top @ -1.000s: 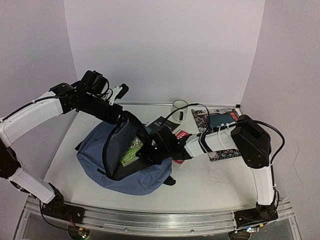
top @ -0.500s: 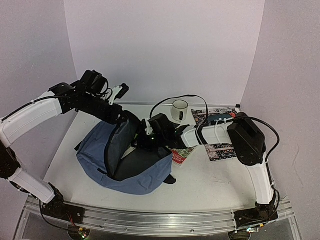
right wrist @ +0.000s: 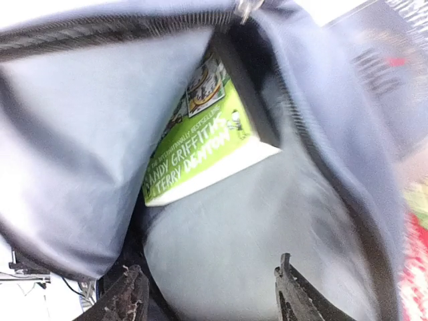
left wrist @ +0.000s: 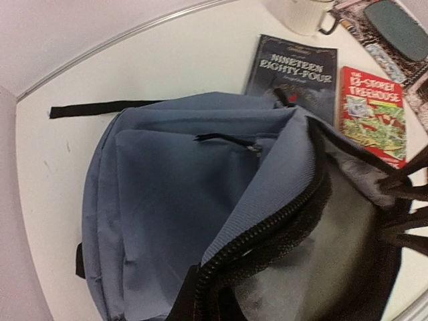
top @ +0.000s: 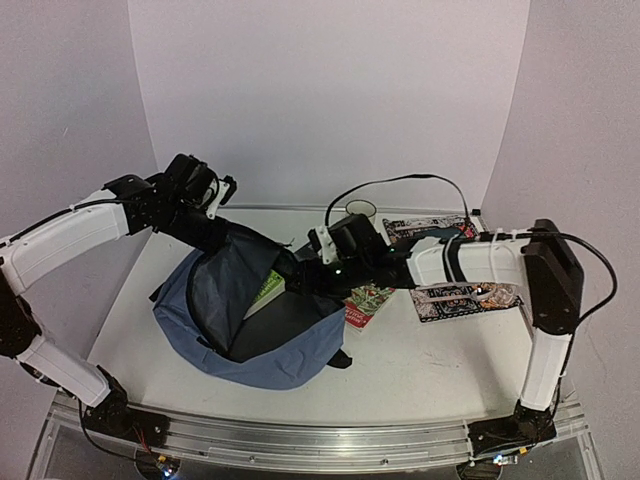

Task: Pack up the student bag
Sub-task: Move the book to the center of the board.

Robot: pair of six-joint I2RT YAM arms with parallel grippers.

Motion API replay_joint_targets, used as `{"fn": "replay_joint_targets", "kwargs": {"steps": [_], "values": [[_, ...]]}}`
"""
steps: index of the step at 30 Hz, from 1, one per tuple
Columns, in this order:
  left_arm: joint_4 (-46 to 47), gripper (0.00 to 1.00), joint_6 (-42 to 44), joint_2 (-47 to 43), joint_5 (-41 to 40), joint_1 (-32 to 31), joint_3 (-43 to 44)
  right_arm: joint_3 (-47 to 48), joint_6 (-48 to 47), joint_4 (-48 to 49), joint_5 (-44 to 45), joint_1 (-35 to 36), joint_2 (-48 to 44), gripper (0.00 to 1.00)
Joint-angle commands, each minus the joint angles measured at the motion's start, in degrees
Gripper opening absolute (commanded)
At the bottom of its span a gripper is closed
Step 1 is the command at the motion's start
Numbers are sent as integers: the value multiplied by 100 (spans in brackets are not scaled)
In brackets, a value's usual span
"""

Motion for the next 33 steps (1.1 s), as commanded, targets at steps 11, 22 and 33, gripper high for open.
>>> {"fn": "replay_joint_targets", "kwargs": {"steps": [11,22,33], "values": [[-106,0,-586,319,-2337,263,-916,-1860,1133,-980,1293,-1147,-1458,78],[-324,10,-707,90,-2870,516,-1135,-1949,2068,-374,1044,-1482,-644,73],[-318,39,-620,-52,-2217,516,-382,-1871,2472,-58,805,-1493,-97,49]]}}
